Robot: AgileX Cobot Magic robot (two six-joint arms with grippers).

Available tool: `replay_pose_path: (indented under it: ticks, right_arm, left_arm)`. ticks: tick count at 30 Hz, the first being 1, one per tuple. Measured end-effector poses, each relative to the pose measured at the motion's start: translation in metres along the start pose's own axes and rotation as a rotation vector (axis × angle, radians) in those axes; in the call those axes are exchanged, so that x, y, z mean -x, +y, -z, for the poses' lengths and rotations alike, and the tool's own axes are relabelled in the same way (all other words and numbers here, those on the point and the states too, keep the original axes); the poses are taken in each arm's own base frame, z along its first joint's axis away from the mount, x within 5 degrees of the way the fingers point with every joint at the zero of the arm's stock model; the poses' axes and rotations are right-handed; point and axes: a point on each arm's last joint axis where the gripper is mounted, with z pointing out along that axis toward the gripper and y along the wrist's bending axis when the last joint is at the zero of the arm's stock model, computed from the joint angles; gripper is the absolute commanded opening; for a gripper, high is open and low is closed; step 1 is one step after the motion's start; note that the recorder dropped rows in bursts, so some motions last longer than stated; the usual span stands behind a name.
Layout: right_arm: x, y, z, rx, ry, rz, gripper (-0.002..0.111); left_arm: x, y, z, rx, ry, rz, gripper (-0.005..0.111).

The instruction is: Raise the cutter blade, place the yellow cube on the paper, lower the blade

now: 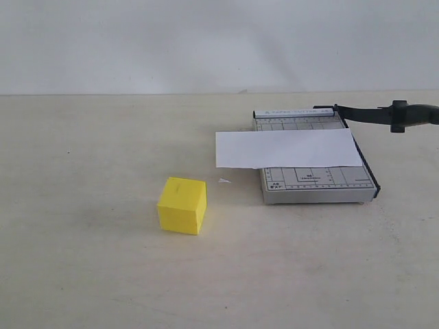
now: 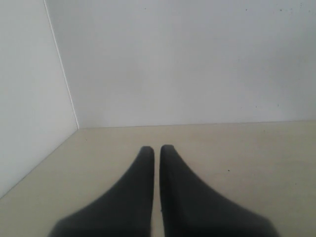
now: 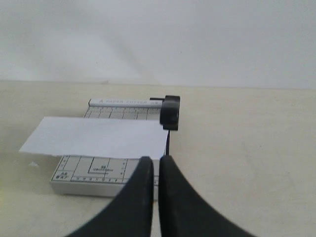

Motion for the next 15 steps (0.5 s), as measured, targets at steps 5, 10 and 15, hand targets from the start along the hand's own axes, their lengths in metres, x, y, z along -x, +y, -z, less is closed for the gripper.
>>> replay_pose_path:
  ticks: [5, 10, 15]
  right_arm:
    - [-0.008, 0.003, 0.014, 0.023, 0.061, 0.005, 0.000]
    - [-0.010, 0.003, 0.014, 0.026, 0.075, 0.005, 0.000]
    - [-0.010, 0.003, 0.014, 0.026, 0.077, 0.006, 0.000]
  left_arm:
    - [0.000, 0.000, 0.000, 0.000, 0.000, 0.000, 0.004]
    - [0.000, 0.000, 0.000, -0.003, -0.004, 0.067, 0.004]
    - [0.012, 0.001, 0.001, -0.017, -0.130, 0.496, 0.004]
